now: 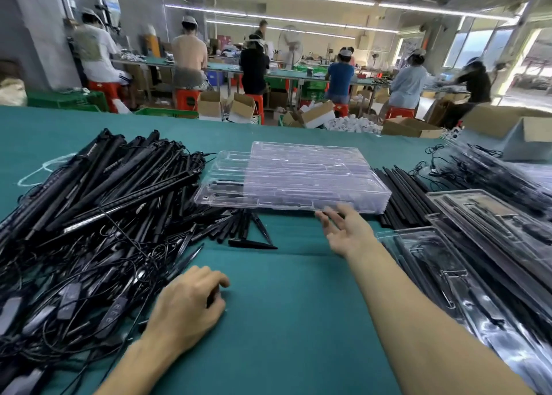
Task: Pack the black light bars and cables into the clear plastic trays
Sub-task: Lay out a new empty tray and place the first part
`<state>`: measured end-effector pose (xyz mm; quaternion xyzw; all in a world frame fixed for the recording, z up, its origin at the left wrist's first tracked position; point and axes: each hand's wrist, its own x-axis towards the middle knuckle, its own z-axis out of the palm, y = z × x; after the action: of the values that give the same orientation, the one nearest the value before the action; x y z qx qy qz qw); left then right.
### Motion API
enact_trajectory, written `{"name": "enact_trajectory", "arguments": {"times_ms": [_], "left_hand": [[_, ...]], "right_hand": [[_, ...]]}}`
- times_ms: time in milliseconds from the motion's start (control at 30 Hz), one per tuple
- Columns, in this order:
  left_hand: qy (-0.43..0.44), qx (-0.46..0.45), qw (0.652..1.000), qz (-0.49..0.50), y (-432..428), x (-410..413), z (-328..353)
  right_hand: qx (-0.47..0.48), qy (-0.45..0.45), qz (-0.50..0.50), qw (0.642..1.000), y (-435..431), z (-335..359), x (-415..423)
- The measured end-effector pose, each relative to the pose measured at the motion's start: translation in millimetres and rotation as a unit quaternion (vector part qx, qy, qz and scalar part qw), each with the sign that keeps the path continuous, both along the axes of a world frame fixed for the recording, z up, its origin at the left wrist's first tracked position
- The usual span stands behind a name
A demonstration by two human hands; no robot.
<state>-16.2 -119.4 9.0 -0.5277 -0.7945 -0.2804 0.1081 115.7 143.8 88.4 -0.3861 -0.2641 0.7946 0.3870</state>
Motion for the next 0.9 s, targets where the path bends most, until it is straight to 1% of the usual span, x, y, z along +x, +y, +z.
{"name": "enact_trajectory", "arguments": {"times_ms": [67,100,167,233,367,433,467,500,533,567,600,633,667,700,733,767,800,833,867,900], "left_hand": [[0.061,0.006,0.998,-0.002,-6.4,-15.0,-0.9],[0.074,0.007,0.997,0.002,-7.6,-21.5,-2.0],[0.069,0.006,0.997,0.027,-5.9,-30.8,-5.4],[0.064,0.004,0.997,0.049,0.3,-37.7,-7.8],[0.071,0.038,0.995,0.059,17.2,-46.6,-6.0],[0.052,0.068,0.994,0.064,22.0,-44.5,-4.7],[0.023,0.091,0.993,0.067,24.3,-41.5,-3.2],[-0.043,0.122,0.989,0.064,26.4,-38.1,-0.7],[-0.157,0.161,0.973,0.056,29.8,-36.0,3.0],[-0.319,0.199,0.926,0.047,33.8,-35.4,9.3],[-0.488,0.219,0.844,0.038,36.0,-35.4,16.7],[-0.615,0.232,0.753,0.032,35.2,-36.4,21.0],[-0.686,0.239,0.686,0.028,32.8,-39.8,22.0],[-0.715,0.239,0.656,0.024,29.8,-43.4,20.8],[-0.722,0.228,0.653,0.016,26.1,-44.5,18.2],[-0.713,0.21,0.669,0.01,21.7,-44.6,13.3],[-0.688,0.19,0.701,0.015,19.3,-44.7,7.1],[-0.646,0.172,0.743,0.036,17.8,-45.2,1.8],[-0.603,0.162,0.778,0.064,17.3,-44.7,-0.2],[-0.577,0.161,0.797,0.081,17.2,-43.9,0.1]], "right_hand": [[0.036,-0.003,-0.053,0.998,-1.1,12.2,1.0],[0.054,0.007,-0.08,0.995,-3.3,18.0,5.6],[0.093,0.021,-0.11,0.989,-14.4,24.7,23.7],[0.113,0.014,-0.133,0.985,-31.5,23.2,53.3],[0.103,-0.054,-0.175,0.978,-66.3,6.7,121.6],[0.099,-0.097,-0.163,0.977,-84.0,-6.3,148.2],[0.098,-0.104,-0.147,0.979,-91.9,-12.0,157.0],[0.096,-0.109,-0.131,0.981,-99.6,-16.8,163.9],[0.091,-0.113,-0.122,0.982,-105.8,-22.5,169.0],[0.083,-0.121,-0.119,0.982,-110.5,-27.2,172.8],[0.076,-0.13,-0.112,0.982,-115.8,-30.2,176.1],[0.072,-0.136,-0.099,0.983,-121.0,-32.0,179.3],[0.07,-0.135,-0.072,0.986,-125.1,-33.5,182.5],[0.062,-0.133,-0.041,0.988,-128.3,-34.6,186.1],[0.049,-0.136,-0.007,0.99,-131.4,-33.8,189.6],[0.055,-0.165,0.041,0.984,-134.1,-34.7,194.0],[0.085,-0.217,0.109,0.966,-135.0,-31.0,197.4],[0.125,-0.288,0.184,0.931,-134.5,-27.9,201.0],[0.16,-0.357,0.256,0.884,-132.4,-24.2,203.4],[0.179,-0.404,0.315,0.84,-131.6,-17.7,207.1]]}}
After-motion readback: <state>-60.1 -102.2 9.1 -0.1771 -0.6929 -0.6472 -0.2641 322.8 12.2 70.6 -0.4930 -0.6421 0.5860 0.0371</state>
